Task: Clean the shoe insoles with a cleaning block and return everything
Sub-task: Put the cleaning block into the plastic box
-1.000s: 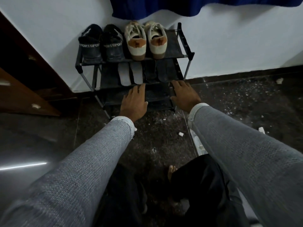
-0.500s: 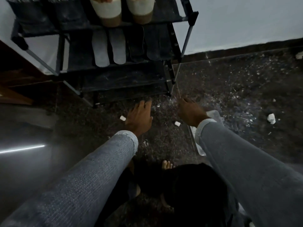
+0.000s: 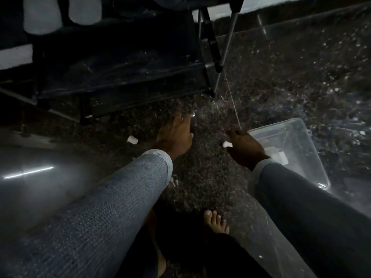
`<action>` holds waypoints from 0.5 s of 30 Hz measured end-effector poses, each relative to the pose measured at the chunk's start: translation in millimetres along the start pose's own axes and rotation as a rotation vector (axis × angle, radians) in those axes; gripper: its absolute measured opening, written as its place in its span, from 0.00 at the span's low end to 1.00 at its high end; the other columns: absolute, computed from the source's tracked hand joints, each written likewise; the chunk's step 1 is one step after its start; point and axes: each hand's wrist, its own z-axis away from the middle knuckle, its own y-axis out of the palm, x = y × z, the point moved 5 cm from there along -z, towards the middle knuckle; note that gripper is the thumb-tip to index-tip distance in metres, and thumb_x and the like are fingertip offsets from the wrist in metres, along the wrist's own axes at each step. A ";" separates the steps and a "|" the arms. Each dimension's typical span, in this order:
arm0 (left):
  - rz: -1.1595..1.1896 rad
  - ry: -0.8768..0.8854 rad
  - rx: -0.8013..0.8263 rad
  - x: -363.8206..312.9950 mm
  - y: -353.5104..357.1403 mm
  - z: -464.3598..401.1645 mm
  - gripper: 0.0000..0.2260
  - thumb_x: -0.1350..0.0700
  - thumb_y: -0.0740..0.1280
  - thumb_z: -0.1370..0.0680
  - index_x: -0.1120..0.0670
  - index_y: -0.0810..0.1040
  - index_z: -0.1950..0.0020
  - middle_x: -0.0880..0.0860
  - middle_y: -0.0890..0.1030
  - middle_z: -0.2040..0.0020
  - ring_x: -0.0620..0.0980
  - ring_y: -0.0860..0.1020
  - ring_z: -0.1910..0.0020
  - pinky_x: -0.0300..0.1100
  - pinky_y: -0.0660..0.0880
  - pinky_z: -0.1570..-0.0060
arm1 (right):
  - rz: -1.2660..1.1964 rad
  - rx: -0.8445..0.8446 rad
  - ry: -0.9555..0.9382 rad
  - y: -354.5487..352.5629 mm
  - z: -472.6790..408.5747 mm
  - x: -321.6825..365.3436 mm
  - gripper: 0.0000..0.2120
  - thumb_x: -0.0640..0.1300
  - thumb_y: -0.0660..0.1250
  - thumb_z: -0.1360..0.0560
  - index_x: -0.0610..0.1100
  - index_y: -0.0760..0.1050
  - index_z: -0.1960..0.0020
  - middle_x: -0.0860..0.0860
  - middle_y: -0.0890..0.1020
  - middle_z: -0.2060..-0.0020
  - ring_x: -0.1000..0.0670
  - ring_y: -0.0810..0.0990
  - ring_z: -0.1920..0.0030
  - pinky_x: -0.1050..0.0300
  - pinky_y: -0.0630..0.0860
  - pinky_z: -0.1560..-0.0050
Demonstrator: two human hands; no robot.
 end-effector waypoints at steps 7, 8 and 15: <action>-0.089 0.017 0.020 8.1 57.0 -51.6 0.27 0.51 0.65 0.21 0.51 0.60 0.25 0.56 0.64 0.27 0.58 0.68 0.30 0.54 0.70 0.38 | 0.054 -0.013 -0.031 54.0 -45.6 -18.1 0.16 0.45 0.59 0.19 0.44 0.69 0.33 0.41 0.72 0.37 0.38 0.74 0.40 0.46 0.73 0.42; -0.094 0.018 0.024 8.1 62.3 -59.9 0.26 0.52 0.65 0.21 0.51 0.60 0.25 0.56 0.64 0.27 0.59 0.67 0.30 0.54 0.69 0.37 | 0.067 0.004 -0.041 60.2 -50.9 -20.1 0.17 0.44 0.59 0.19 0.45 0.68 0.32 0.41 0.71 0.37 0.38 0.73 0.39 0.46 0.74 0.42; -0.072 0.026 0.080 10.0 91.5 -127.5 0.27 0.57 0.66 0.21 0.53 0.59 0.24 0.55 0.60 0.24 0.59 0.65 0.28 0.56 0.66 0.32 | 0.108 0.043 -0.112 87.1 -58.2 -31.5 0.18 0.42 0.59 0.20 0.47 0.68 0.30 0.42 0.67 0.36 0.38 0.70 0.37 0.46 0.73 0.42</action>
